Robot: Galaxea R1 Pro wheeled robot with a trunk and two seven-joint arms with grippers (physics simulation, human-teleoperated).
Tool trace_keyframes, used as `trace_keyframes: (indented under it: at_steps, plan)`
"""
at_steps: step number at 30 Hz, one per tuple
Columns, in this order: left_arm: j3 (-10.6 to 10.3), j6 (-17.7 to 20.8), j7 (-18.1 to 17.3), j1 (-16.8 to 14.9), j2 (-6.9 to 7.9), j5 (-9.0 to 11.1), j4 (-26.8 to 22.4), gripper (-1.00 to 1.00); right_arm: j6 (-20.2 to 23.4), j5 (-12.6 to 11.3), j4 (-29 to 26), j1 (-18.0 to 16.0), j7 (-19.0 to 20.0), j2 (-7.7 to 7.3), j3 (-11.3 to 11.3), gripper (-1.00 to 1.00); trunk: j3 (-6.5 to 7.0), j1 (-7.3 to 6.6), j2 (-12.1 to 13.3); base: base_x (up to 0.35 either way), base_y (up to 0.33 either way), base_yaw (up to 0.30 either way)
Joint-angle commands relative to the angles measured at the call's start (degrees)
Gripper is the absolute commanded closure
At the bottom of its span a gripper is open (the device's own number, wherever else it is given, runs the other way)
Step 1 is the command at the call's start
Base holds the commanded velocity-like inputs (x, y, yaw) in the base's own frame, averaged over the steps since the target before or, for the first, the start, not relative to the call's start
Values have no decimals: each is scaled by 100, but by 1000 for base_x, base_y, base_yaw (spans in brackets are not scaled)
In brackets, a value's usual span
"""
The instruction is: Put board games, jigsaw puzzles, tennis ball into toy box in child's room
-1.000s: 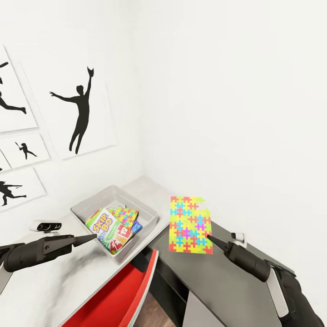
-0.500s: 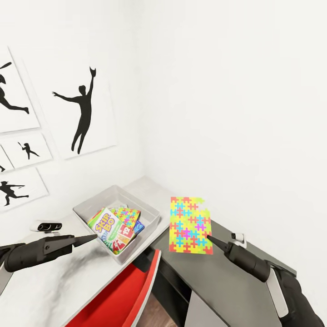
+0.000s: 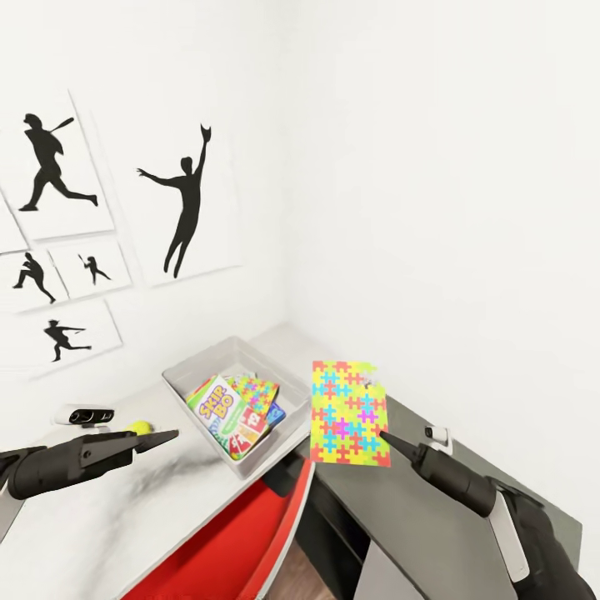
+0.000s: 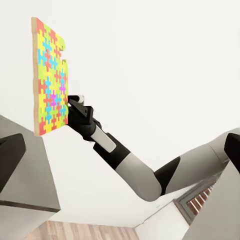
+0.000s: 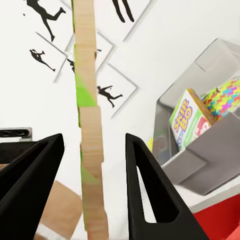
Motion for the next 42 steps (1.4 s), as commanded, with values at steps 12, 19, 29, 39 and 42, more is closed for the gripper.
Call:
trace_keyframes:
  at_steps: [12, 19, 29, 39, 42]
  plan:
    - [-3, 61, -21, -7, 9, -3, 0, -100, 55, -15, -3, -3, 7, -1, -5, 100, -13, 4, -13, 0, -49, 290]
    - [28, 61, -21, -1, 10, 4, 0, -100, 57, -10, -1, -3, 7, -1, -9, 100, -13, 4, -13, 0, -2, 291]
    - [35, 61, -21, 2, 10, 5, 0, -100, 58, -9, 2, -3, 7, -1, -10, 100, -13, 4, -13, 5, 1, 291]
    - [40, 61, -21, 2, 10, 11, 0, -100, 66, -23, 6, -3, 7, -1, -11, 100, -13, 4, -13, 101, 46, 147]
    - [40, 61, -21, 2, 10, 11, 0, -100, 66, -23, 12, -3, 7, -1, -11, 100, -13, 4, -13, 22, -1, 12]
